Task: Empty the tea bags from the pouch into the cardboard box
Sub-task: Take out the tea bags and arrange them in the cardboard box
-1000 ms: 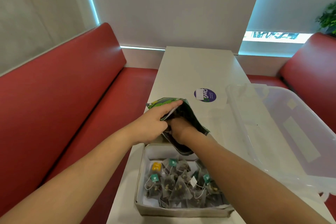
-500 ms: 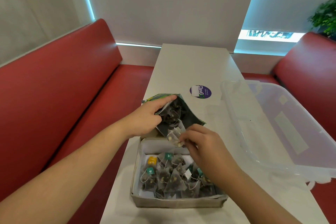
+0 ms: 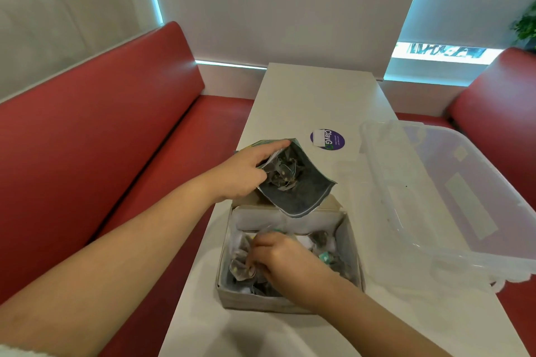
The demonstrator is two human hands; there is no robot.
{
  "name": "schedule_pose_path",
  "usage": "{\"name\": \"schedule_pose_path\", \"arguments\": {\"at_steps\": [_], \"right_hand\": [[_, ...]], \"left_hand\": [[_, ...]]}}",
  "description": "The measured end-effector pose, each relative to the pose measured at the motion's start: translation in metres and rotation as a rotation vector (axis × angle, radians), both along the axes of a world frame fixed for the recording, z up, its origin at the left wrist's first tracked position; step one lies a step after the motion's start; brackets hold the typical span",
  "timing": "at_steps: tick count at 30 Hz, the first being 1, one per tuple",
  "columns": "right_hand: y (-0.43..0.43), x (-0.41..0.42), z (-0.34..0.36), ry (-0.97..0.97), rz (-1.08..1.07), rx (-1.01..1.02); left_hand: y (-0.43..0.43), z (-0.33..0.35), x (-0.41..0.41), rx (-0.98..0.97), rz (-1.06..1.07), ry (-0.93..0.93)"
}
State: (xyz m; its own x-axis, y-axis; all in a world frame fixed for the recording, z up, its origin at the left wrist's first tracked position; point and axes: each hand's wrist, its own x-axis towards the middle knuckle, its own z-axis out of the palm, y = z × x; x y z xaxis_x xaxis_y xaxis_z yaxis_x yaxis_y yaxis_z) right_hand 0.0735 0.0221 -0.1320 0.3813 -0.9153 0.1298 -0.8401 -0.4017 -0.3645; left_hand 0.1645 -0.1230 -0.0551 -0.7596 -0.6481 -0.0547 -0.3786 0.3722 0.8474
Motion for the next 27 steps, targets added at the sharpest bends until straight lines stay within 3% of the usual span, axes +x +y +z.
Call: {"name": "schedule_pose_path", "arguments": {"at_steps": [3,5,9,16,23,27], "right_hand": [[-0.009,-0.001,-0.013,0.046,0.027,0.205],[-0.008,-0.004,-0.011,-0.014,0.031,0.225],[0.003,-0.019,0.016,-0.119,0.003,0.078],[-0.017,-0.047,0.047,-0.196,-0.306,-0.183],[-0.125,-0.044,0.032,0.283,-0.460,0.311],[-0.159,-0.044,0.023,0.272,-0.518,0.489]], "left_hand": [[0.001,0.001,-0.001,-0.013,-0.004,-0.004],[0.001,0.001,-0.001,-0.015,-0.006,-0.004],[-0.001,-0.003,0.000,-0.002,-0.012,0.004],[-0.002,-0.003,0.000,-0.045,-0.045,0.014],[-0.004,0.000,-0.003,-0.339,0.050,0.040],[-0.009,0.003,-0.004,-0.399,0.133,0.115]]}}
